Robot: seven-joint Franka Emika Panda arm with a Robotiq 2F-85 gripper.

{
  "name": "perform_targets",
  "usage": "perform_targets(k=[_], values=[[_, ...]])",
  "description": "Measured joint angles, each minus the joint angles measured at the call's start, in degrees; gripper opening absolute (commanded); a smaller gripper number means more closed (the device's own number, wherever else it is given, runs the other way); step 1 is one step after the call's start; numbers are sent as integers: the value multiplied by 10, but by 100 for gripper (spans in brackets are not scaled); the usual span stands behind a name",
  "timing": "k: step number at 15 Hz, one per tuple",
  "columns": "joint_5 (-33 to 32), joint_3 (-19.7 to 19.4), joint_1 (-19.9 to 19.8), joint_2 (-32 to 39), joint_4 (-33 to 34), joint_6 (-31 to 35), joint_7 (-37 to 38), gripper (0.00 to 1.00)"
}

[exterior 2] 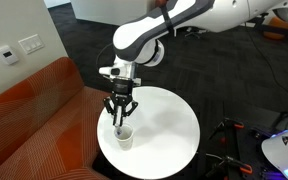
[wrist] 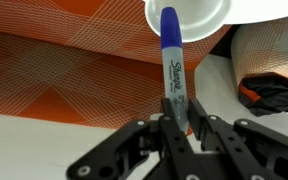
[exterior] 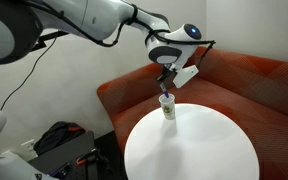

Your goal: Take the blue marker out of the white cup

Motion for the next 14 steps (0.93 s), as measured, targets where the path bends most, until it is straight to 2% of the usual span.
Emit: perform_targets(k=[7, 14], values=[[58, -20, 0, -110, -98, 0, -1, 6], [90, -78, 2, -224, -207, 22, -1, 6]])
